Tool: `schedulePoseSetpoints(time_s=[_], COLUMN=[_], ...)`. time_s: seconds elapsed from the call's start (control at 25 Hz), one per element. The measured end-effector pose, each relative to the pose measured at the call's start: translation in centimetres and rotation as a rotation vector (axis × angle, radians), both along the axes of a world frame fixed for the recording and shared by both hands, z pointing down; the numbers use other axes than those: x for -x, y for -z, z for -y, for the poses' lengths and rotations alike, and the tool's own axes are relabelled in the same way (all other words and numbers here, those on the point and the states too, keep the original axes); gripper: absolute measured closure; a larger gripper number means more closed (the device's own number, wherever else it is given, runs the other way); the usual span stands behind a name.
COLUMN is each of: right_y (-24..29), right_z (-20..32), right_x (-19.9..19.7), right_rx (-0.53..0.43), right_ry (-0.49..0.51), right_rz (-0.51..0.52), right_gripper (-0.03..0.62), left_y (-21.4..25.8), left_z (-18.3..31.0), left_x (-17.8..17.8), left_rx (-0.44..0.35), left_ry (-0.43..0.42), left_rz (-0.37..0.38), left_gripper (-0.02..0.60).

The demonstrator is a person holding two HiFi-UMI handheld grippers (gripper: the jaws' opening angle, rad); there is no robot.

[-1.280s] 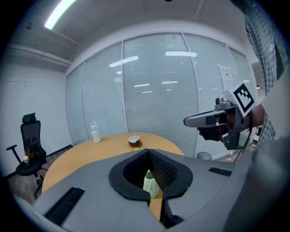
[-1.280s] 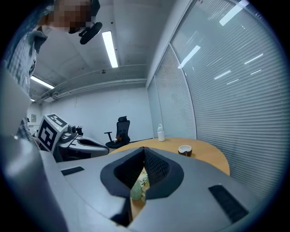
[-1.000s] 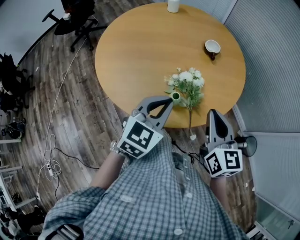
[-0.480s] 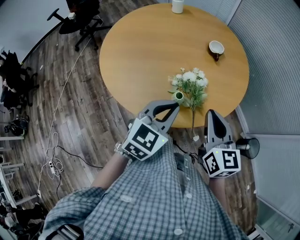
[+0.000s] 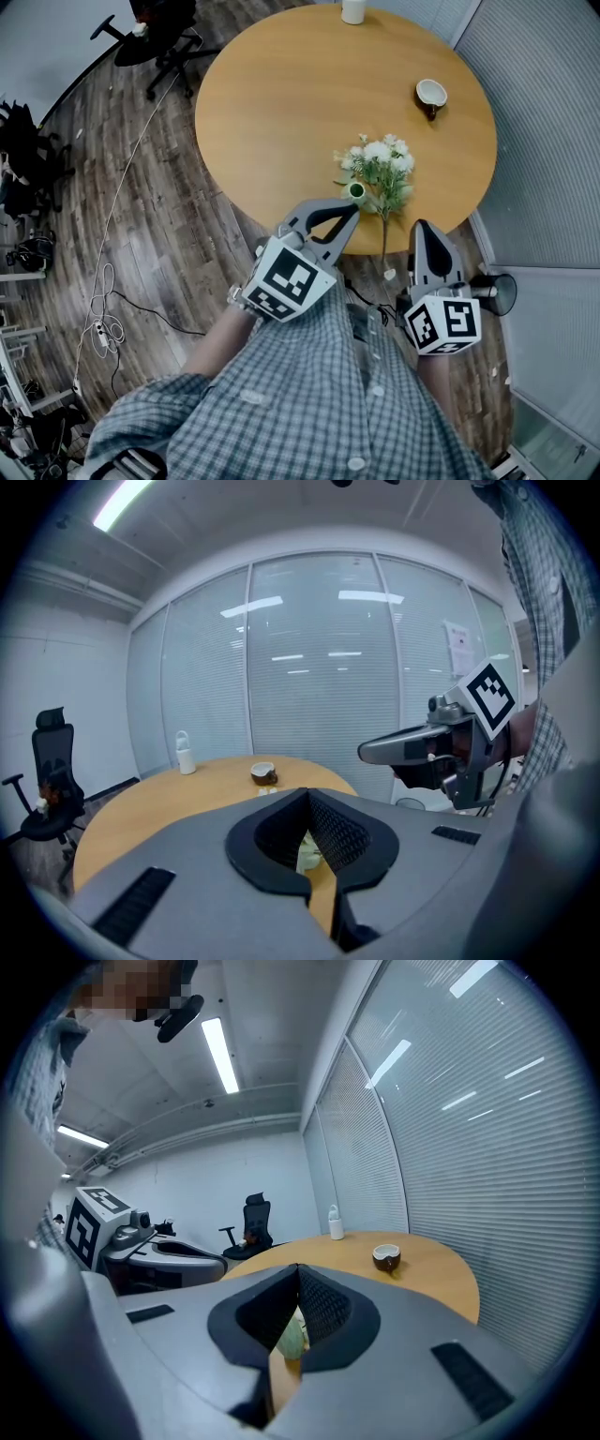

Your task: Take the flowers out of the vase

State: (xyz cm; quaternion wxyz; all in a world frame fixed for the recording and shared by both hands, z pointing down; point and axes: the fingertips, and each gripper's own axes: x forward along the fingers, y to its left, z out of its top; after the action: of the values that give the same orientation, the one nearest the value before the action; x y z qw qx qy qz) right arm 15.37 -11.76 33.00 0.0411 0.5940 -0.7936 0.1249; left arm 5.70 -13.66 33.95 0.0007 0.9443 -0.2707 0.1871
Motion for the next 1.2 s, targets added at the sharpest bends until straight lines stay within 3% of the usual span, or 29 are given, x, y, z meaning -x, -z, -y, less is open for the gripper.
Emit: schedulePoseSetpoints(time_s=[1.2], right_y=[-1.2], right_z=[0.3], right_x=[0.2], right_rx=[0.034], right_ry=[0.026], right_rz=[-0.007], right_gripper=[0.583], left_y=[0.0], left_z=[0.5], left_x=[-0.3], left_rx=[-0.013], left_ry=[0.006], left_rz=[0.002], left_gripper=[0.574])
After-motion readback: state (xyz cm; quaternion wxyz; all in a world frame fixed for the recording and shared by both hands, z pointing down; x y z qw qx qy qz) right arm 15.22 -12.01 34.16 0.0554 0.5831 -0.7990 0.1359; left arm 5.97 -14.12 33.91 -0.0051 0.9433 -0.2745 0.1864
